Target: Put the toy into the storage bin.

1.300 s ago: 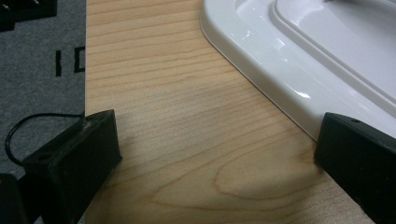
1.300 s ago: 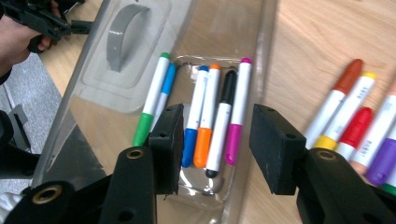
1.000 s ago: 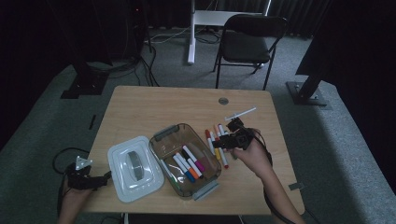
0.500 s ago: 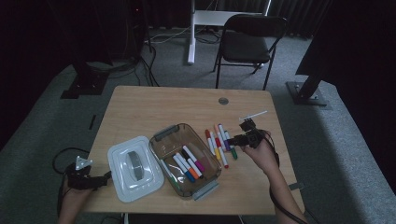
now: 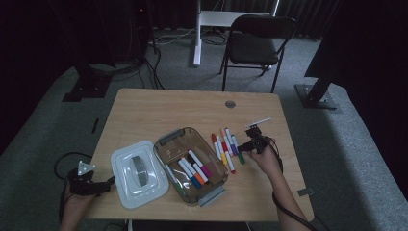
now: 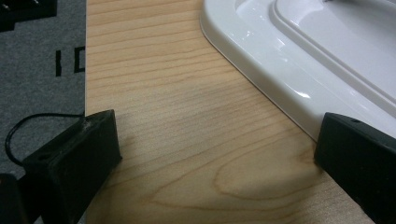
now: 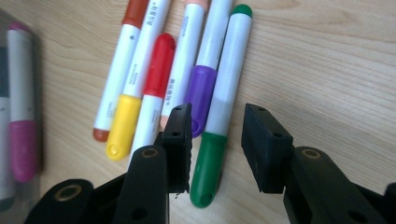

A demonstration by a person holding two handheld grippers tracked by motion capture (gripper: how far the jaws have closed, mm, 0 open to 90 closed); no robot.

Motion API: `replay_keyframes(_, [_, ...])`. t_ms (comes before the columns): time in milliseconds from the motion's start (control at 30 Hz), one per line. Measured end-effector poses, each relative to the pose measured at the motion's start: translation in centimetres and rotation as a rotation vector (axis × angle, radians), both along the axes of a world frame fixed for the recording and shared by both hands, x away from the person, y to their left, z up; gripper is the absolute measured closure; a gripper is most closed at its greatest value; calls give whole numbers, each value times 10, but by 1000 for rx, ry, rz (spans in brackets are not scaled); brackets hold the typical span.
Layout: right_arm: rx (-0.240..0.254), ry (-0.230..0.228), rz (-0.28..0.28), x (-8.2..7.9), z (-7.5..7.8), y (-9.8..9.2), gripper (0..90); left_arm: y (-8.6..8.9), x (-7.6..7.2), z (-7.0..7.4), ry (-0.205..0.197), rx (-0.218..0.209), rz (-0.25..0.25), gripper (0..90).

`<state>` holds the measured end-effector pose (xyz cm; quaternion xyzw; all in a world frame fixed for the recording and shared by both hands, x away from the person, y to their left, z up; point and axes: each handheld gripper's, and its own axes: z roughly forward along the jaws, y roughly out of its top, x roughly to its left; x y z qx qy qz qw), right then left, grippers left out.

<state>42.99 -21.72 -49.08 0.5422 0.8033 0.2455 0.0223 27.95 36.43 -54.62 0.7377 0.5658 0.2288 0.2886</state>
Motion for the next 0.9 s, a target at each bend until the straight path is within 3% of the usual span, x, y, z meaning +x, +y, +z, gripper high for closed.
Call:
replay_keyframes(667, [-66,47,-28,16,-19,9,703,0,0,0,0,0,0,6])
replay_keyframes(900, [-50,52,-70,18,-20,4,764,0,0,0,0,0,0,6])
